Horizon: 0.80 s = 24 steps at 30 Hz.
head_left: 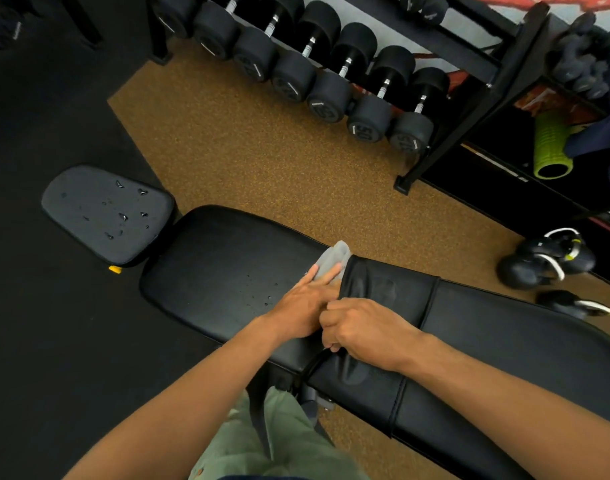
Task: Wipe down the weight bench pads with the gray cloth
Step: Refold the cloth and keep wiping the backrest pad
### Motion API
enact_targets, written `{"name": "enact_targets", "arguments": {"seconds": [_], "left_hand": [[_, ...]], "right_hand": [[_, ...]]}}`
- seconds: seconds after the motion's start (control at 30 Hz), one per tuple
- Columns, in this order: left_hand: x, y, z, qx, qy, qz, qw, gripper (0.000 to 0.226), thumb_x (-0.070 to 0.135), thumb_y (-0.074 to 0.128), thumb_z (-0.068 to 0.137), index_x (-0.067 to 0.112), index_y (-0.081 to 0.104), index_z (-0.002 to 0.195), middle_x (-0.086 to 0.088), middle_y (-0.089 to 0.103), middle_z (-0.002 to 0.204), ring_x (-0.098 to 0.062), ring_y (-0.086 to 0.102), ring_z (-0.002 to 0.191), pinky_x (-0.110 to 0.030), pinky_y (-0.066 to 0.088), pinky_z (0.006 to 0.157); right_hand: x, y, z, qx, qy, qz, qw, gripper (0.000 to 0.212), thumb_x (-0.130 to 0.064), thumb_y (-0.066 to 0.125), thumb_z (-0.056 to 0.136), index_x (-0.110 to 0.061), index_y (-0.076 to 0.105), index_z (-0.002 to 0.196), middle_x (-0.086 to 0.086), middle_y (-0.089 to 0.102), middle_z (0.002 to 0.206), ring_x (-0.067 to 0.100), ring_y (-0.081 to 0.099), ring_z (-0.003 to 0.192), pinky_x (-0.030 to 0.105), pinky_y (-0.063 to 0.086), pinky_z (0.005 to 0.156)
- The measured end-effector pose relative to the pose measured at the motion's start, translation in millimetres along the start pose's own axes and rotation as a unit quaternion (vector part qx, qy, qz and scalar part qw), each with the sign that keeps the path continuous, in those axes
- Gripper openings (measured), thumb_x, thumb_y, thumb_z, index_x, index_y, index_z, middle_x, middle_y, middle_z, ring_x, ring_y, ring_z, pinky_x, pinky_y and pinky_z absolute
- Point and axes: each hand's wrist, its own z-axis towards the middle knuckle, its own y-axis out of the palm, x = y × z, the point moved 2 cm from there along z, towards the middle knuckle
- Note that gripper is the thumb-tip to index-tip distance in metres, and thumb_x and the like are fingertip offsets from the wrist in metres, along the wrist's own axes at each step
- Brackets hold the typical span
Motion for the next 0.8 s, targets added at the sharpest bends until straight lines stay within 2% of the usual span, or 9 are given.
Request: {"name": "enact_targets", "arguments": {"seconds": [0.03,0.1,0.2,0.3,0.43,0.53,0.67,0.77,0.8], "left_hand": [[-1,2,-7,-0.005,0.008,0.015,1.000,0.031,0.003,0.049,0.100,0.011,0.064,0.126,0.004,0.062,0.140,-0.004,-0.006,0.157,-0.041,-0.005,0.131],[-4,6,-25,-0.011,0.032,0.032,0.999,0.049,0.002,0.046,0.100,0.015,0.054,0.146,0.003,0.047,0.160,-0.002,-0.012,0.157,-0.037,-0.010,0.131],[-1,9,-57,-0.033,0.057,-0.016,0.998,0.047,-0.002,0.045,0.099,0.022,0.063,0.135,0.000,0.037,0.166,-0.001,-0.011,0.158,-0.038,-0.008,0.131],[1,9,-86,-0.036,0.080,-0.034,0.996,0.041,-0.003,0.046,0.099,0.024,0.065,0.124,0.005,0.039,0.166,-0.006,-0.006,0.160,-0.042,-0.006,0.131],[-4,14,-119,-0.050,0.074,-0.022,0.996,0.046,0.003,0.044,0.106,0.030,0.057,0.141,0.013,0.026,0.169,-0.006,-0.008,0.160,-0.043,-0.005,0.132],[-10,17,-133,-0.056,0.064,-0.016,0.996,0.048,0.005,0.044,0.108,0.030,0.055,0.147,0.017,0.029,0.168,-0.003,-0.006,0.159,-0.045,-0.001,0.132],[-14,9,-122,-0.054,0.077,0.004,0.996,0.052,-0.001,0.043,0.103,0.033,0.060,0.139,0.017,0.049,0.157,-0.003,-0.004,0.159,-0.046,0.000,0.132],[-14,2,-100,-0.043,0.088,0.000,0.995,0.051,-0.006,0.043,0.096,0.029,0.064,0.126,0.009,0.049,0.159,-0.005,-0.005,0.159,-0.043,-0.003,0.132],[-15,1,-89,-0.039,0.083,-0.008,0.996,0.046,-0.006,0.043,0.094,0.025,0.066,0.120,0.006,0.048,0.160,-0.005,-0.004,0.159,-0.042,-0.004,0.132]], "right_hand": [[-1,-1,-1,0.004,-0.001,0.015,1.000,0.009,0.001,0.062,0.087,-0.002,0.071,0.084,0.011,0.065,0.089,0.020,0.061,0.084,0.040,0.054,0.076],[-5,-2,-2,0.026,-0.010,0.018,0.999,0.015,-0.003,0.057,0.087,-0.008,0.070,0.081,0.004,0.064,0.087,0.013,0.059,0.083,0.028,0.051,0.073],[-10,-4,-4,0.040,-0.041,-0.065,0.996,0.020,0.000,0.070,0.077,-0.019,0.072,0.083,-0.006,0.063,0.085,0.010,0.055,0.083,0.017,0.044,0.070],[-10,-4,-2,0.040,-0.043,-0.079,0.995,0.028,0.004,0.076,0.073,-0.022,0.070,0.083,-0.008,0.057,0.079,0.011,0.050,0.078,0.026,0.051,0.062],[-7,-4,2,0.026,-0.032,-0.103,0.994,0.034,0.004,0.073,0.072,-0.025,0.075,0.089,-0.010,0.063,0.084,0.012,0.053,0.080,0.030,0.052,0.062],[-8,-4,4,0.019,-0.021,-0.103,0.994,0.037,0.006,0.073,0.067,-0.026,0.075,0.086,-0.011,0.060,0.080,0.010,0.049,0.075,0.025,0.045,0.056],[-4,-2,9,0.031,-0.030,-0.112,0.993,0.035,0.003,0.076,0.067,-0.026,0.076,0.087,-0.012,0.061,0.080,0.009,0.050,0.075,0.019,0.040,0.060],[-4,-3,10,0.028,-0.029,-0.081,0.996,0.030,0.001,0.073,0.078,-0.023,0.077,0.095,-0.008,0.066,0.089,0.010,0.054,0.083,0.019,0.046,0.073],[-4,-4,10,0.027,-0.020,-0.065,0.997,0.029,0.002,0.070,0.081,-0.019,0.078,0.100,-0.003,0.069,0.095,0.015,0.058,0.088,0.025,0.049,0.079]]}}
